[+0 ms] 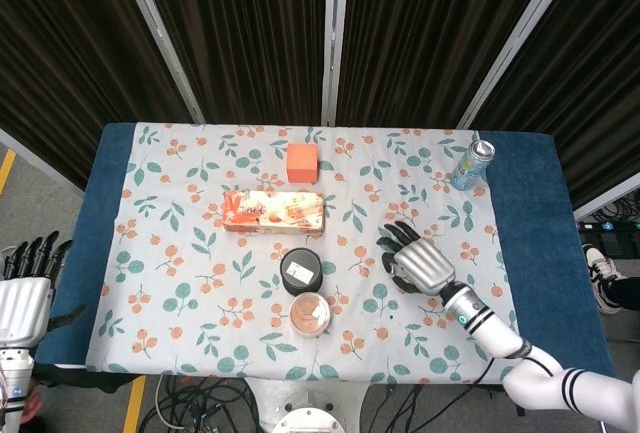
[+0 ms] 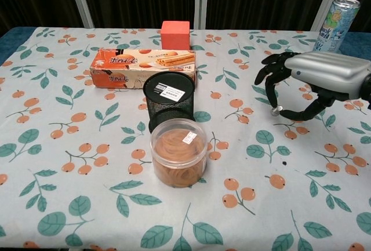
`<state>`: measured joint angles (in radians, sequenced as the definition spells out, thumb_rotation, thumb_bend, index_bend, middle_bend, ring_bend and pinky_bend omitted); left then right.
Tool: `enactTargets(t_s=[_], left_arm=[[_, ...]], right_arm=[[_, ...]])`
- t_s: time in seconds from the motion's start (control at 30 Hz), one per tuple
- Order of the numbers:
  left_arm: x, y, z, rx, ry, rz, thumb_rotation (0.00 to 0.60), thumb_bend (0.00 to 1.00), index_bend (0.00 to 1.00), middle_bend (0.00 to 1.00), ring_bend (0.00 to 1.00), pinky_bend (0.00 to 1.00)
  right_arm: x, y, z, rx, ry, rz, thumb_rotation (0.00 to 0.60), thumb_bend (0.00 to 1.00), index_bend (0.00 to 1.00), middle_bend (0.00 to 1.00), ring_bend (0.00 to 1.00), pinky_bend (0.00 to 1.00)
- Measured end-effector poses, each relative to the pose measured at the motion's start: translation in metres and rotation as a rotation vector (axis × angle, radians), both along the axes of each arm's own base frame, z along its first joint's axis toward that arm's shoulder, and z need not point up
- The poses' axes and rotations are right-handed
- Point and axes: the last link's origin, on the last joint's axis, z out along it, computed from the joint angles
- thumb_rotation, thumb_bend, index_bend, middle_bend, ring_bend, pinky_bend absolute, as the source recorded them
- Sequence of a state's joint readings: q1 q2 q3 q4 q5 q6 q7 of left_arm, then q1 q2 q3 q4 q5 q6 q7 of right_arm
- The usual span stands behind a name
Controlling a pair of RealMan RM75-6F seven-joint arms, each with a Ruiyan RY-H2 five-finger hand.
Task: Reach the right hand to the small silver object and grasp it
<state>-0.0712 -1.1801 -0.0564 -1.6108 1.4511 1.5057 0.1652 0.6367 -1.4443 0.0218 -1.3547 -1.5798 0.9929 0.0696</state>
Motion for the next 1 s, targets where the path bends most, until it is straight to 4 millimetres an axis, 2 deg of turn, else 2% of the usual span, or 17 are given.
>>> enactTargets(t_s=[0.27, 0.5, 0.8, 1.0], left_arm=[[0.0, 0.001, 0.0, 0.0, 0.002, -0.001, 0.6, 0.09, 0.11, 0.01, 0.0, 0.0], [0.0, 0.0, 0.0, 0.001, -0.001, 0.002, 0.6, 0.09, 0.11, 0.01, 0.0, 0.0], [-0.001, -0.001, 0.001, 0.004, -0.005, 0.001, 0.6, 0.09, 0.11, 0.01, 0.0, 0.0], [0.0, -0.001, 0.001, 0.006, -0.002, -0.003, 0.6, 0.09, 0.11, 0.01, 0.0, 0.0]], right_arm=[[-0.012, -0.008, 0.004, 0.126, -0.165, -0.217, 0.6, 0.29, 0.58, 0.22, 0.0, 0.0], [-0.015, -0.017, 0.001, 0.159, -0.189, -0.276, 0.6, 0.3, 0.58, 0.22, 0.0, 0.0], [-0.017, -0.019, -0.001, 0.157, -0.161, -0.274, 0.6, 0.29, 0.4, 0.19, 0.0, 0.0], [-0.015, -0.018, 0.003, 0.155, -0.164, -0.265, 0.6, 0.29, 0.34, 0.18, 0.0, 0.0]])
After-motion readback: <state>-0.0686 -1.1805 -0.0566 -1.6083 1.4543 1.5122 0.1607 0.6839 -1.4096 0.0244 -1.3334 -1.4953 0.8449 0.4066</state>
